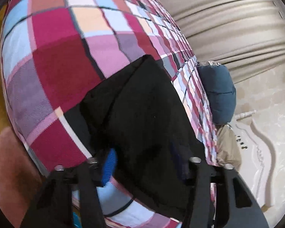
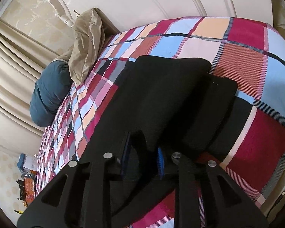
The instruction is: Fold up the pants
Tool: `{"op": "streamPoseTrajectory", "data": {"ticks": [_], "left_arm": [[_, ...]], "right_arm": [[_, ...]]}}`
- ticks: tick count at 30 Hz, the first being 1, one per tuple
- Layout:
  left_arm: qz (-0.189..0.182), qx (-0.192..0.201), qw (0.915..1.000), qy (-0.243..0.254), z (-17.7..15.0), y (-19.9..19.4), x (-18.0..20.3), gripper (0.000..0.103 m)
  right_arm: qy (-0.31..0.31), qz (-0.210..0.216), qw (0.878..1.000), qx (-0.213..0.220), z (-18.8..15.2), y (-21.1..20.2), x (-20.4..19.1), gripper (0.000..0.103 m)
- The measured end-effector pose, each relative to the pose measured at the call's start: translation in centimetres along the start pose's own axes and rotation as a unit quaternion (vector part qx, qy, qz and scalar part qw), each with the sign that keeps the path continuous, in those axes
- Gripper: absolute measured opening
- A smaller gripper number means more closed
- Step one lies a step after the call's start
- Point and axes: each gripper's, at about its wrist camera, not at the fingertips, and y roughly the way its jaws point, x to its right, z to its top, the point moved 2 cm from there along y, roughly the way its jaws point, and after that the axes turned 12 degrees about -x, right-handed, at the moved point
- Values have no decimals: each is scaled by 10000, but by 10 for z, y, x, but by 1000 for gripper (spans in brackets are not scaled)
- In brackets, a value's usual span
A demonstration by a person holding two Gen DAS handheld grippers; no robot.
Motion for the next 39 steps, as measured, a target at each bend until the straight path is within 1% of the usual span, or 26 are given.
{"op": "streamPoseTrajectory", "data": {"ticks": [1, 2, 6, 9, 11, 14, 15, 16, 17, 18, 20, 22, 24, 29, 33, 34, 37, 39], "left_arm": [[112, -25, 9999, 55, 0, 1, 1, 16], [287, -91, 9995, 64, 1, 4, 1, 13], [390, -318, 9986, -144, 8, 11, -5, 12], [641, -604, 9961, 45, 13, 16, -1, 12], [553, -688, 9961, 50, 15, 15, -3, 12], [117, -788, 9965, -251, 15, 11, -18, 10], [44, -832, 9961, -295, 17, 10, -21, 10], [31, -845, 9960, -294, 17, 9, -22, 9], [12, -819, 9962, -291, 17, 6, -22, 9], [-2, -787, 9965, -276, 17, 4, -21, 9], [-75, -638, 9978, -161, 20, -3, -18, 8], [-205, -404, 9990, 27, 22, -16, -14, 8], [-227, -284, 9992, 188, 27, -23, -7, 8], [-462, -267, 9986, 37, 34, -30, -8, 8], [-415, -191, 9989, 58, 31, -37, -15, 8], [-392, -205, 9990, 33, 33, -33, -14, 8], [-383, -316, 9986, -204, 36, -20, -34, 8], [-393, -459, 9979, -240, 37, -9, -42, 8]], "right_arm": [[-4, 3, 10000, 1, 0, 0, 0, 24], [-11, 4, 10000, 0, -1, 0, 0, 24], [-23, 27, 10000, 15, -1, 0, 0, 24], [-5, 63, 10000, 33, -1, 0, 1, 24], [-8, 57, 10000, 44, -1, 0, 0, 24], [-29, 54, 10000, 68, -1, 0, 1, 24], [-42, 49, 10000, 72, 0, 0, 1, 24], [-61, 39, 9999, 80, 0, -1, 1, 21], [-71, 21, 9999, 99, 0, -1, 1, 14], [-89, 0, 9999, 110, 0, -2, 1, 10], [-131, 23, 9999, 79, 0, -2, 1, 7], [-91, 100, 9999, 80, 1, -3, 3, 6], [-88, 125, 9998, 83, 0, -4, 2, 6], [-68, 297, 9994, 162, -4, -14, -4, 6], [-122, 363, 9990, 238, -12, -26, -5, 6], [-106, 383, 9990, 218, -14, -28, -2, 6], [-8, 314, 9994, 132, -19, -22, 10, 6], [95, 369, 9993, -9, -20, -12, 21, 6]]}}
